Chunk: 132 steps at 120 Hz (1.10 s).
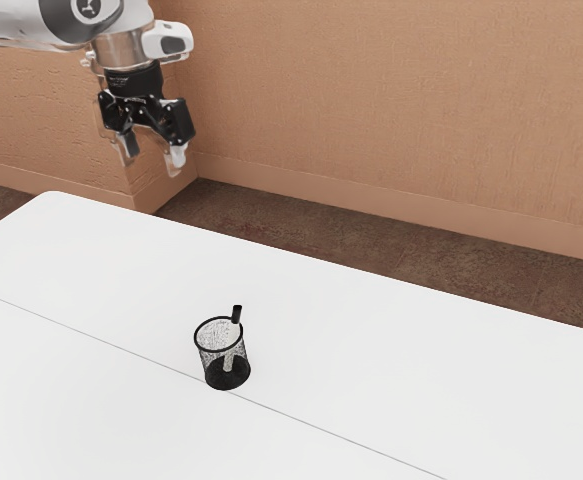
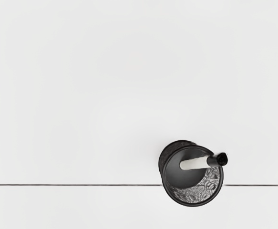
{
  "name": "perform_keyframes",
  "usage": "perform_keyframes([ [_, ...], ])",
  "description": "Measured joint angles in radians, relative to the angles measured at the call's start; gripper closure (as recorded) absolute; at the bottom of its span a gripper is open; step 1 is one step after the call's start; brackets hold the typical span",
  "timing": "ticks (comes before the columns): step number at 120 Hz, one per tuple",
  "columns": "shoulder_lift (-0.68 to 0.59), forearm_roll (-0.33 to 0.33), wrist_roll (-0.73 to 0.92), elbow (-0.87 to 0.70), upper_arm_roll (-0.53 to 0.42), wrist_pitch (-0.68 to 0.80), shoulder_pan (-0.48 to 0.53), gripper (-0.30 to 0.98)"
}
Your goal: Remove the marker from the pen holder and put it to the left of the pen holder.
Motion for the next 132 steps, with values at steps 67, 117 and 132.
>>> perform_keyframes([
  [67,0.551,0.206,-0.003,0.339,-0.122,0.035,0.044,0.00],
  [117,0.404,0.200,0.010,-0.080,-0.115,0.371,-0.121,0.00],
  [132,0.343,0.199,0.013,-0.204,-0.107,0.449,-0.127,0.00],
])
